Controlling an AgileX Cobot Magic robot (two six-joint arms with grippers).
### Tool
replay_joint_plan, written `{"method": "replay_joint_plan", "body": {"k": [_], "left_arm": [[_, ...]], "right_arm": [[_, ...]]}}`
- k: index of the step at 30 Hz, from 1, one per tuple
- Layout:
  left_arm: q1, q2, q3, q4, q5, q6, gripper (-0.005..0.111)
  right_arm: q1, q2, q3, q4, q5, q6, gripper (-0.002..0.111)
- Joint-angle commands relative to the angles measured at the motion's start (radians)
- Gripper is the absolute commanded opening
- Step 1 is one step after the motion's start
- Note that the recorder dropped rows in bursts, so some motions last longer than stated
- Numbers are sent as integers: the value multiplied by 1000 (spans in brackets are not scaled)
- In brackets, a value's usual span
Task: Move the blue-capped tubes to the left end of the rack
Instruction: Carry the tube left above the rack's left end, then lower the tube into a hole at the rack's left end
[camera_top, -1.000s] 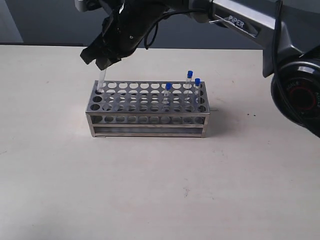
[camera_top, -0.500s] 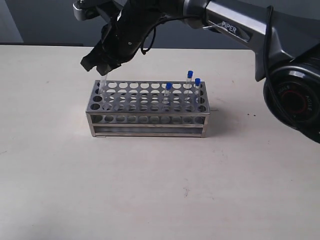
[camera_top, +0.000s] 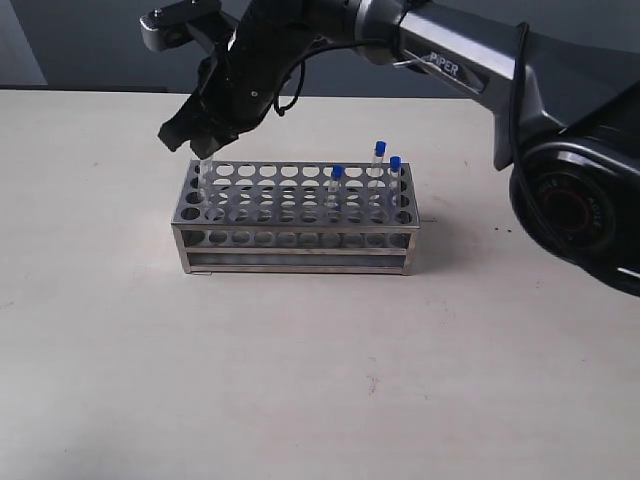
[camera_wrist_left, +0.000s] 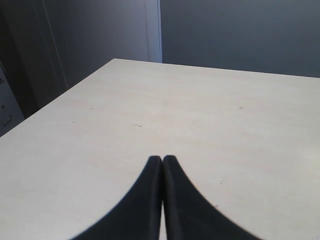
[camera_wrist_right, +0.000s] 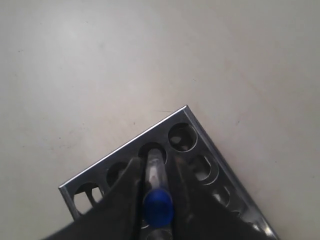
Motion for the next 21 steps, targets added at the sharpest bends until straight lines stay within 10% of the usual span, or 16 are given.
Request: {"method": "replay_joint_plan", "body": {"k": [1, 21], "left_arm": [[-5, 3, 4, -5, -11, -2, 0], [-5, 3, 4, -5, -11, -2, 0]], "right_arm": [[15, 1, -5, 4, -23, -5, -1], [34, 31, -5, -39, -21, -21, -1]]}}
